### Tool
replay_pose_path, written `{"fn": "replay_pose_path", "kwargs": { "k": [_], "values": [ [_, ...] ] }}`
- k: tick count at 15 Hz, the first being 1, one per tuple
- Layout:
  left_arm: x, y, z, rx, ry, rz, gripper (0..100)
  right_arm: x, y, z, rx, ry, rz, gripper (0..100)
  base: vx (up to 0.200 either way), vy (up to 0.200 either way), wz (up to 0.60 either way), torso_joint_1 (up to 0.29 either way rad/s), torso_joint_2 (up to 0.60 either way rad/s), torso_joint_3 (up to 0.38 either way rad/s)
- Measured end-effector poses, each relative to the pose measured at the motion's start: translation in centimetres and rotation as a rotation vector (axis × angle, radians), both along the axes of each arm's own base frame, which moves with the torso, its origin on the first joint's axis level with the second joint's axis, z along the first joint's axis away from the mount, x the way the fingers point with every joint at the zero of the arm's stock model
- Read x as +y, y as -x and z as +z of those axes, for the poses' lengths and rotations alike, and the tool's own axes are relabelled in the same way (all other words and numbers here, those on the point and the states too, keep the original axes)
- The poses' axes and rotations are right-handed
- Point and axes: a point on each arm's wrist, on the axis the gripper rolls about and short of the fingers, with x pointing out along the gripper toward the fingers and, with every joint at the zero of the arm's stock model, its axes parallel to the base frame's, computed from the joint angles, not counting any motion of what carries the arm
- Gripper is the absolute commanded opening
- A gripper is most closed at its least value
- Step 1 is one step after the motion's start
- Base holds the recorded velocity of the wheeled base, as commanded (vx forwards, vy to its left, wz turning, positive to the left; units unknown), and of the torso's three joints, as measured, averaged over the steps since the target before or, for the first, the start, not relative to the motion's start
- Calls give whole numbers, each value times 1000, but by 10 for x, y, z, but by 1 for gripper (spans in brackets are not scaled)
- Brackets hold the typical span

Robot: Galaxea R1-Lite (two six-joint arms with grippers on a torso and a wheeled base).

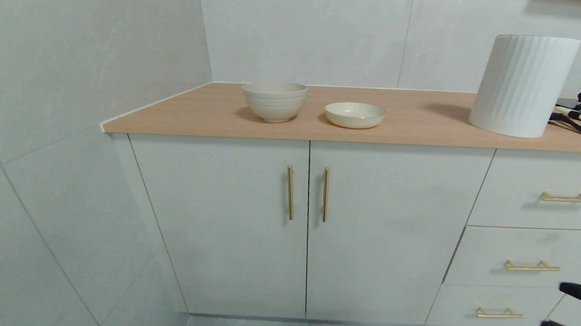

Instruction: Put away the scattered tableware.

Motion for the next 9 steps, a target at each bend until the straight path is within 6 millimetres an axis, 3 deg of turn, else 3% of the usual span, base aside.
{"fn": "replay_pose_path", "kwargs": {
  "k": [4,9],
  "values": [
    [0,0,0,0,0,0,100,56,-89,11,89,-15,147,100,0,0,0,0,0,0],
    [0,0,0,0,0,0,100,131,-187,0,158,-41,218,100,0,0,0,0,0,0]
  ]
}}
